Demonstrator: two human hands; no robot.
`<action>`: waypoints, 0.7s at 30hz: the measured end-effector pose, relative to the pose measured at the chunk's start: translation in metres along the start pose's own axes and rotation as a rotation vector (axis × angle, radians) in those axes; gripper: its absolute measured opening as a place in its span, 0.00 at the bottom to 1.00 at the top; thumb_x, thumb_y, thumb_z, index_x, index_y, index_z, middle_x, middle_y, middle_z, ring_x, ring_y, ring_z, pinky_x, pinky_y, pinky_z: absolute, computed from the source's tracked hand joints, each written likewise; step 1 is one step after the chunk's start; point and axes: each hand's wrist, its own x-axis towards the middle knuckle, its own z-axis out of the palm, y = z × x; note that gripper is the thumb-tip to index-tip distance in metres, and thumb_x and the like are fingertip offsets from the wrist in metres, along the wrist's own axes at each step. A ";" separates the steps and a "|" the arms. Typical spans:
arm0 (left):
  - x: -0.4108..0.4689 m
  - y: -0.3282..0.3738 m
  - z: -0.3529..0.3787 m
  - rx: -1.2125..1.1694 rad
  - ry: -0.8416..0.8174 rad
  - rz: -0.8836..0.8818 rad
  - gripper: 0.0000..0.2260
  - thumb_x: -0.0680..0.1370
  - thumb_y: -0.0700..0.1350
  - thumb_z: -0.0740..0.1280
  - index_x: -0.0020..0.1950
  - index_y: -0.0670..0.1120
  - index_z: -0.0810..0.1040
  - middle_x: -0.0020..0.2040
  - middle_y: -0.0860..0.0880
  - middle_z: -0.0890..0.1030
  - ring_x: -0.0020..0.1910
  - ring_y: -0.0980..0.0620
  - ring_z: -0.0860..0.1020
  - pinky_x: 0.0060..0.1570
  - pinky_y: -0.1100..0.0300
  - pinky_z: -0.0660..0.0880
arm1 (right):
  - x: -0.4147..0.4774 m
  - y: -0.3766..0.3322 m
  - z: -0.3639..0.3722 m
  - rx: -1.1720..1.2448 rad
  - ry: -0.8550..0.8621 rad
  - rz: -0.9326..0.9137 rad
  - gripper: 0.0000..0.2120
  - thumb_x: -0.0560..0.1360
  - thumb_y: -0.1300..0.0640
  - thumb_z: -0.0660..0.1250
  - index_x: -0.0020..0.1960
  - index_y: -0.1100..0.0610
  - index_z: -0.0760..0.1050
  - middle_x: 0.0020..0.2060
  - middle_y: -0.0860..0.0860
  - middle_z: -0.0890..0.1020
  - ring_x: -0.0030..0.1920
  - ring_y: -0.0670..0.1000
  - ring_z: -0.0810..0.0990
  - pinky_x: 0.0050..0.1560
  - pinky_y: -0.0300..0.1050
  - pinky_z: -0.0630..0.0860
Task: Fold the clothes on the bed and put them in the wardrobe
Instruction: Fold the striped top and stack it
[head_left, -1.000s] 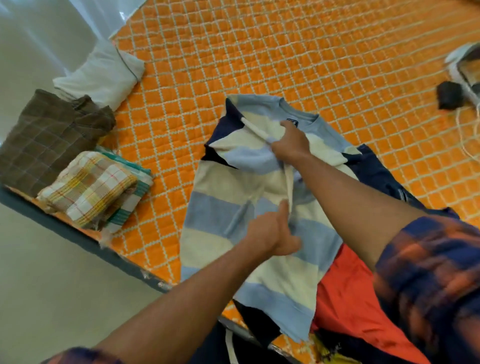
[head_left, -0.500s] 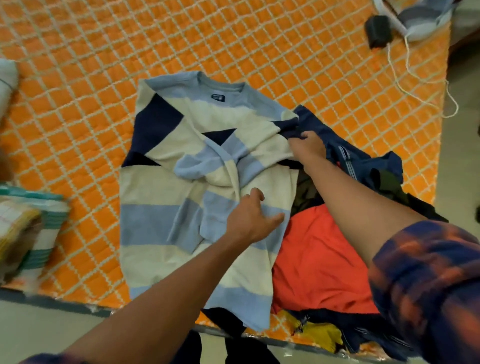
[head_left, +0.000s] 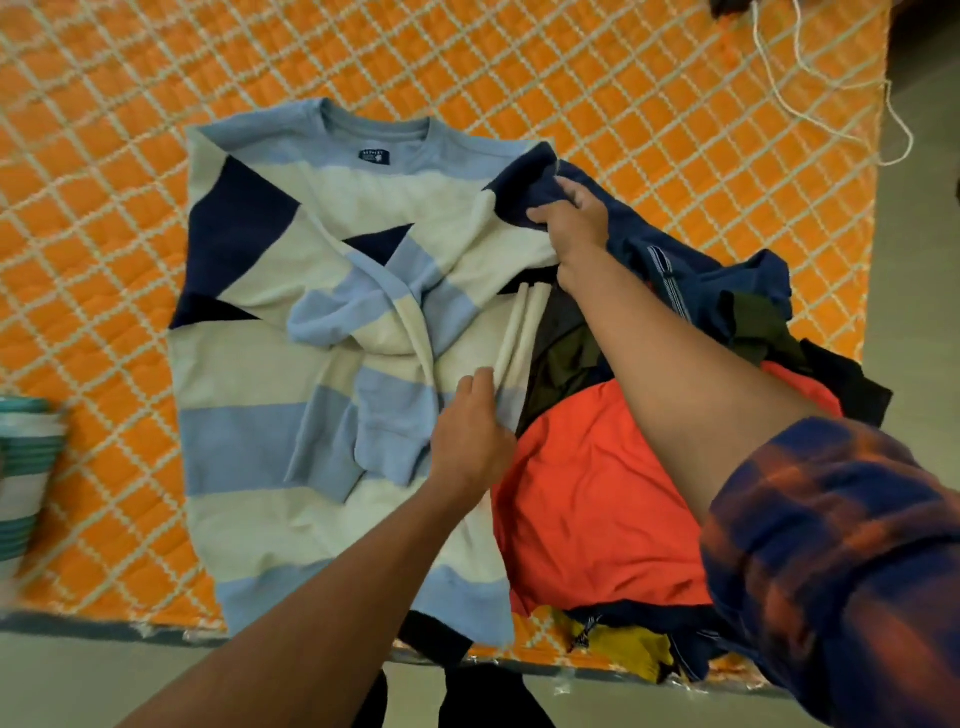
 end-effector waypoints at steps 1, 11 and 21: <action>0.001 -0.004 -0.007 -0.088 0.012 -0.064 0.08 0.72 0.40 0.57 0.48 0.40 0.70 0.44 0.45 0.74 0.41 0.42 0.73 0.36 0.50 0.65 | -0.006 -0.009 0.003 0.003 -0.006 -0.004 0.26 0.76 0.68 0.69 0.73 0.56 0.72 0.68 0.53 0.77 0.62 0.53 0.77 0.61 0.50 0.78; -0.025 -0.016 -0.034 -0.438 0.168 -0.294 0.19 0.75 0.63 0.68 0.53 0.49 0.72 0.42 0.54 0.77 0.42 0.54 0.76 0.42 0.55 0.73 | -0.069 -0.066 0.066 0.004 -0.017 0.017 0.24 0.78 0.67 0.64 0.74 0.64 0.70 0.53 0.58 0.82 0.51 0.59 0.81 0.42 0.47 0.75; -0.087 -0.108 -0.081 -0.582 -0.155 -0.500 0.07 0.68 0.40 0.61 0.45 0.41 0.71 0.37 0.44 0.70 0.34 0.50 0.70 0.34 0.57 0.67 | -0.107 -0.067 0.158 -0.122 0.113 -0.237 0.25 0.82 0.63 0.60 0.79 0.57 0.64 0.75 0.54 0.71 0.69 0.57 0.76 0.60 0.46 0.76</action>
